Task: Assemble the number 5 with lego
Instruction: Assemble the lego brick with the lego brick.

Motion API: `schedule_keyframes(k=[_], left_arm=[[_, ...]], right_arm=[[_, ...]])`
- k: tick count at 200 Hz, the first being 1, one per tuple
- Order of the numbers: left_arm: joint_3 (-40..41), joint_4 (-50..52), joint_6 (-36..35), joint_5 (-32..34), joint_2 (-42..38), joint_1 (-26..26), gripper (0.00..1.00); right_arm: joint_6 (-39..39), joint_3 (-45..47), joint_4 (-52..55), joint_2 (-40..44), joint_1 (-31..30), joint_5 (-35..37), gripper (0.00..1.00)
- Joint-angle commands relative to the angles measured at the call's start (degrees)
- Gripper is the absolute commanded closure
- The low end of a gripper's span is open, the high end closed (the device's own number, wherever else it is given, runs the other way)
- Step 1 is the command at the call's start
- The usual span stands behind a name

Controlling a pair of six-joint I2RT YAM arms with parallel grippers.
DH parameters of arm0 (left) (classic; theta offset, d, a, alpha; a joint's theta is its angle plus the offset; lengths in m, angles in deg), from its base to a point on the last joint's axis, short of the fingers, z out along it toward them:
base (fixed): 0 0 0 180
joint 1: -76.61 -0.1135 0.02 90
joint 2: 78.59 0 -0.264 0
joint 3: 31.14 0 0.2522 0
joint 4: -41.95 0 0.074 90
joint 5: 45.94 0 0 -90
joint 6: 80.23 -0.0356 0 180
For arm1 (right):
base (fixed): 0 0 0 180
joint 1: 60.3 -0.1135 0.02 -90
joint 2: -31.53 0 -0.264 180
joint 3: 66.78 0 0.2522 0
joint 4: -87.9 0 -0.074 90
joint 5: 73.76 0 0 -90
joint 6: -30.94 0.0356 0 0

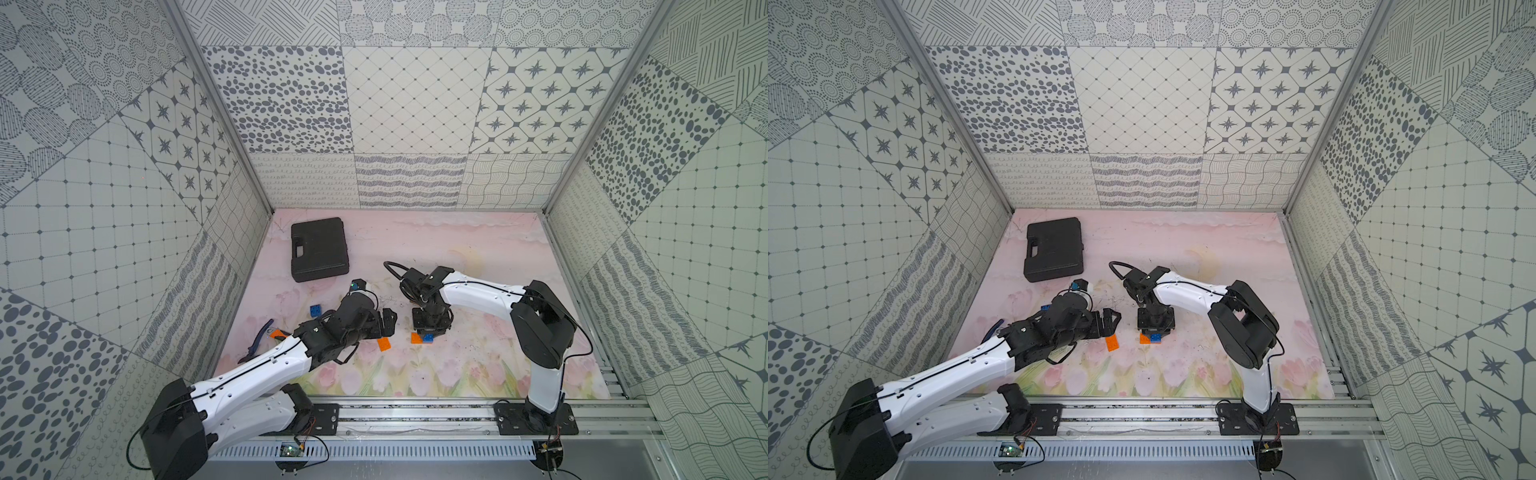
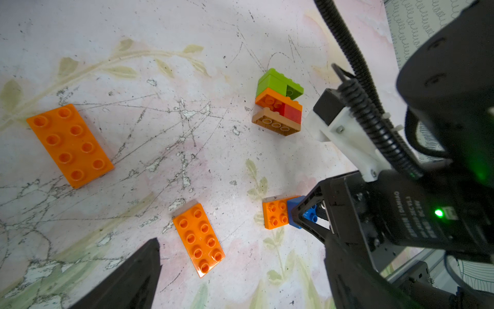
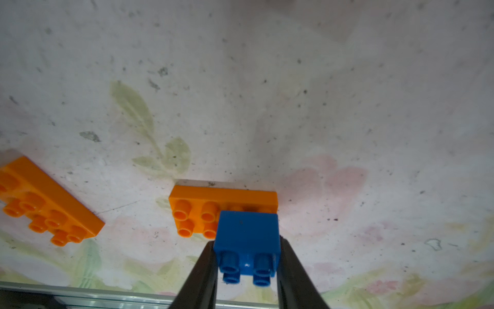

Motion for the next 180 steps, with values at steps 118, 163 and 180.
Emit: schedule_keyframes(k=[118,163,180], left_arm=[[-0.1,-1.5,0.6,0.4,-0.5,-0.2,0.01],[-0.3,-1.5,0.6,0.1,-0.5,-0.1,0.01],[-0.3,-1.7,0.6,0.1,-0.5,-0.1,0.01]], right_arm=[[3.8,10.7,-9.9,-12.0,-3.5,2.8,0.76],[3.2,12.0,-13.2,-2.9,-2.9,1.6,0.66],[2.2,11.0,-12.2,0.9,-3.0,3.9,0.64]])
